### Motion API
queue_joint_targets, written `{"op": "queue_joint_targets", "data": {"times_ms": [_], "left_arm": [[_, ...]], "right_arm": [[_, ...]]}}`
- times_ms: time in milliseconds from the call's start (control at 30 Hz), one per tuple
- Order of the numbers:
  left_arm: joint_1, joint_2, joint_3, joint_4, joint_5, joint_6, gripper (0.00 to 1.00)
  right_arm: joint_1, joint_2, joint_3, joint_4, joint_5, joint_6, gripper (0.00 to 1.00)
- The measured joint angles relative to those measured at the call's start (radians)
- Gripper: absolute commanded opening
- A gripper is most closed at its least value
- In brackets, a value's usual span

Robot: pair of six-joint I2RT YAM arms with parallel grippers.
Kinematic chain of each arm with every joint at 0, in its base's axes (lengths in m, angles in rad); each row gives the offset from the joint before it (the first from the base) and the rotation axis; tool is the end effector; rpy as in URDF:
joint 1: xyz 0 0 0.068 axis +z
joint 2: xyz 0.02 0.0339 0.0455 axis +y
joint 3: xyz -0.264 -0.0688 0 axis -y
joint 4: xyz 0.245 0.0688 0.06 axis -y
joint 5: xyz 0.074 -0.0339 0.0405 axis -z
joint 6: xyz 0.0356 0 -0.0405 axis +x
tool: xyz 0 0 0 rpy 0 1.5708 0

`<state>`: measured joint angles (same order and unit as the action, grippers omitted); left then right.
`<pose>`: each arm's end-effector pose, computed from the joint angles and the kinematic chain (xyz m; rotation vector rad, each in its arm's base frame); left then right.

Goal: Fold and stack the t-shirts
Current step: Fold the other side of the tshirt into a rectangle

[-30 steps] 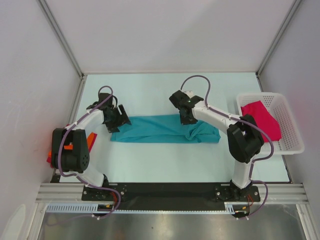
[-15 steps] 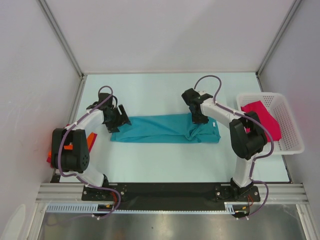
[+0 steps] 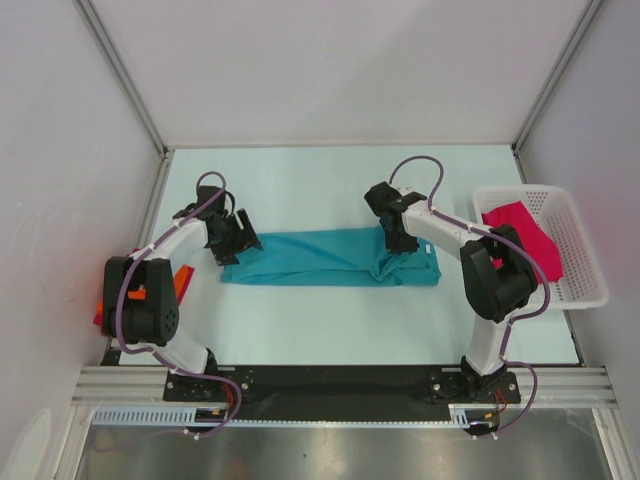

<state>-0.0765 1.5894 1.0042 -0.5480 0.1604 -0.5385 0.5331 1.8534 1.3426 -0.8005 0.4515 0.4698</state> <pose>0.3072 -0.0292 0.1933 -0.5809 2.6840 -0.3951 0.3213 0.1716 0.1971 -0.0045 2.6780 -0.3712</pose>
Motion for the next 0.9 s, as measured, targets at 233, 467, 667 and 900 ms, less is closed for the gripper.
{"op": "queue_joint_targets", "data": {"times_ms": [233,467,667,900], "left_arm": [[0.0,0.0,0.0,0.0,0.0,0.0,0.78],[0.0,0.0,0.0,0.0,0.0,0.001,0.78],[0.0,0.0,0.0,0.0,0.0,0.008,0.78],[0.0,0.0,0.0,-0.001,0.001,0.009,0.79]], "right_arm": [[0.0,0.001,0.0,0.014,-0.013,0.0,0.34],[0.0,0.013,0.019,0.017,-0.015,0.0,0.34],[0.001,0.047,0.021,0.026,-0.024,0.0,0.32],[0.003,0.063,0.016,0.035,-0.031,-0.006,0.0]]}}
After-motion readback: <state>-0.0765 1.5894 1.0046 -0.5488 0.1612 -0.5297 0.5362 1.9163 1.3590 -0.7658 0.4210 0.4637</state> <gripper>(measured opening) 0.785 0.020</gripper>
